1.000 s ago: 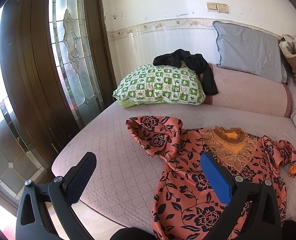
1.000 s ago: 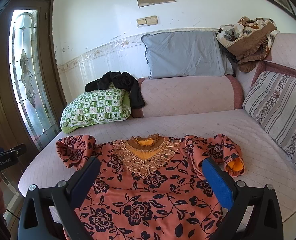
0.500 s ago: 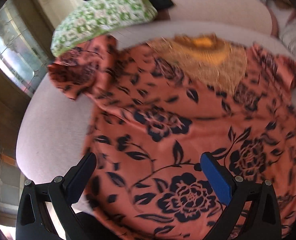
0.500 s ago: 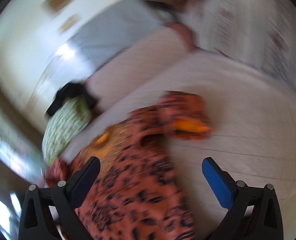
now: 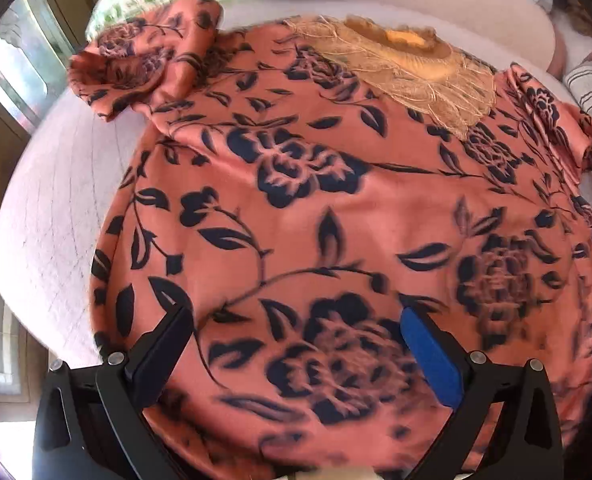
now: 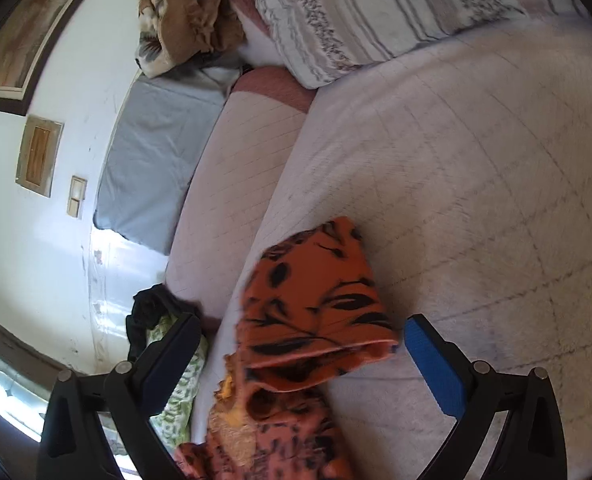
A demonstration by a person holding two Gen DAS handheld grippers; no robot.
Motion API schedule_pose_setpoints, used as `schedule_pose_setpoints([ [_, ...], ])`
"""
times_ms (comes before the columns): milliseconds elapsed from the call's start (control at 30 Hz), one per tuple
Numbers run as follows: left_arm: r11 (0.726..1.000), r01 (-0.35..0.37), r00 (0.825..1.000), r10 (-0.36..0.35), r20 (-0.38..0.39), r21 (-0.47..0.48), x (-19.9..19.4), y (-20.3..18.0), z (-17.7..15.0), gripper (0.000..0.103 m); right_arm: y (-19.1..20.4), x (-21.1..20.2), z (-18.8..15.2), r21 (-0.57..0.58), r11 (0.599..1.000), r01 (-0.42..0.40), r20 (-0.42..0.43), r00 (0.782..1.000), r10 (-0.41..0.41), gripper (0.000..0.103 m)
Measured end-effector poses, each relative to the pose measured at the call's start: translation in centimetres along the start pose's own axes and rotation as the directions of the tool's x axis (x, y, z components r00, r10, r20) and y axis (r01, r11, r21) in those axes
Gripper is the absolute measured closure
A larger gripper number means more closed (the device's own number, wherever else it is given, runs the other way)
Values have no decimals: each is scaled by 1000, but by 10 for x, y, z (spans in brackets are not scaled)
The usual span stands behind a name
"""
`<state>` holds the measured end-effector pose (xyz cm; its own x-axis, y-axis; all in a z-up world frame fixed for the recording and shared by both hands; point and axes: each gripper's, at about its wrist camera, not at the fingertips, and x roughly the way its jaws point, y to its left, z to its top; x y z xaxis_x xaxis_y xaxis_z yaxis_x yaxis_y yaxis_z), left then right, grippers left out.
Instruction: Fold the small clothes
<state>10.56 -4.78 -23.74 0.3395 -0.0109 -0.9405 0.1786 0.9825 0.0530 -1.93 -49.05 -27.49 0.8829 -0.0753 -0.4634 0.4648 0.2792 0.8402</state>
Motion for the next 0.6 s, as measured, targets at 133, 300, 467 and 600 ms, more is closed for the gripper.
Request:
schedule_pose_setpoints([
  [133,993,10,968,-39,250,118,-65,-68,28,0,-10,-6,23,50,994,-96,38,995,95,0],
  [300,913,199,925,-295,238,358,-97,-198,68,0,-28,-3,36,106,991,-84,70,995,77,0],
  [467,867,292,914,-377,150,404,-77,-292,97,0,-25,1,39,75,995,-73,78,995,68,0],
  [600,878,290,924,-360,127,380,-55,-316,113,0,-44,-9,43,159,974,-162,110,983,146,0],
])
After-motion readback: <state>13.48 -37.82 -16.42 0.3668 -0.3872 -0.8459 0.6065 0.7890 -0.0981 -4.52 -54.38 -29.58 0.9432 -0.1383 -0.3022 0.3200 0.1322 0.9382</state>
